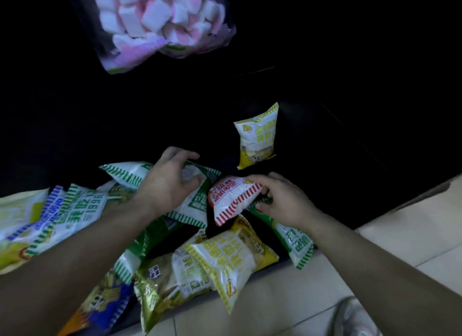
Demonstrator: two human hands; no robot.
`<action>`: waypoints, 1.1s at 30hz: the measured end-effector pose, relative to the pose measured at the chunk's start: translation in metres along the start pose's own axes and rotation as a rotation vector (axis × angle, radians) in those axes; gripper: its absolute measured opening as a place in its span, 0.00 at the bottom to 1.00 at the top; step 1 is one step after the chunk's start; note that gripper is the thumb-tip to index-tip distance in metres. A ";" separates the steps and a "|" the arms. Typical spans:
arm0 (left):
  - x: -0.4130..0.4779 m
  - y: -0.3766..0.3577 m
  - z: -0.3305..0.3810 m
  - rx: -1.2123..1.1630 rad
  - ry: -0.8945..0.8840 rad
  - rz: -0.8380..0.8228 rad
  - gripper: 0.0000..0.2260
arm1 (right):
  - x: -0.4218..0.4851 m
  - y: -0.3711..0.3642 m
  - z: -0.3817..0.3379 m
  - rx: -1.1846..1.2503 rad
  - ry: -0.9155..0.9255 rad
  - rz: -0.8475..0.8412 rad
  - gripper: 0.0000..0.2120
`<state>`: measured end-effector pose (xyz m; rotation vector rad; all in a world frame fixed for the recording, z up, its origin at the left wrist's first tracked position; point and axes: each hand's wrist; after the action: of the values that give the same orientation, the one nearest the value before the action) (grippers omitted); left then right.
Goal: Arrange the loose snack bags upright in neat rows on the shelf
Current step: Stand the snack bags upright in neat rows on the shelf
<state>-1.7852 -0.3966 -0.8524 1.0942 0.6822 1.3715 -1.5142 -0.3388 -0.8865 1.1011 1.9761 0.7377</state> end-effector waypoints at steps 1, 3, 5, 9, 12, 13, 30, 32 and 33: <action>-0.006 -0.001 -0.001 -0.037 0.009 0.014 0.23 | -0.001 -0.001 -0.002 -0.020 0.012 0.041 0.27; -0.012 -0.003 0.001 -0.089 0.016 0.000 0.23 | -0.004 -0.005 -0.009 -0.046 0.035 0.123 0.21; -0.016 -0.006 0.001 -0.122 0.007 -0.050 0.27 | -0.004 -0.007 -0.015 -0.085 0.071 0.189 0.14; -0.018 -0.013 -0.001 -0.177 -0.015 -0.143 0.32 | 0.006 -0.005 -0.028 0.025 0.098 0.317 0.08; -0.016 -0.019 -0.003 -0.146 -0.015 -0.139 0.28 | 0.017 -0.008 -0.035 0.207 0.044 0.318 0.06; -0.014 -0.021 -0.004 -0.135 -0.013 -0.110 0.26 | 0.020 -0.010 -0.036 0.239 0.015 0.327 0.08; -0.005 -0.031 0.008 -0.400 -0.018 -0.134 0.21 | 0.020 -0.034 -0.026 0.119 -0.078 -0.005 0.58; -0.003 -0.031 0.009 -0.433 -0.037 -0.149 0.22 | 0.020 -0.038 -0.029 0.218 -0.075 0.056 0.52; -0.002 -0.031 0.011 -0.462 -0.046 -0.153 0.22 | 0.021 -0.038 -0.031 0.268 -0.070 0.106 0.47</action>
<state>-1.7628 -0.3964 -0.8764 0.6881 0.3777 1.2842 -1.5644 -0.3417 -0.9056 1.3789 2.0085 0.4893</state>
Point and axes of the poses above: each hand's wrist, its own x-axis towards the middle knuckle, its own y-axis out of the back of the hand, z = x × y, and after that the axes turned 15 degrees about -y, right-handed
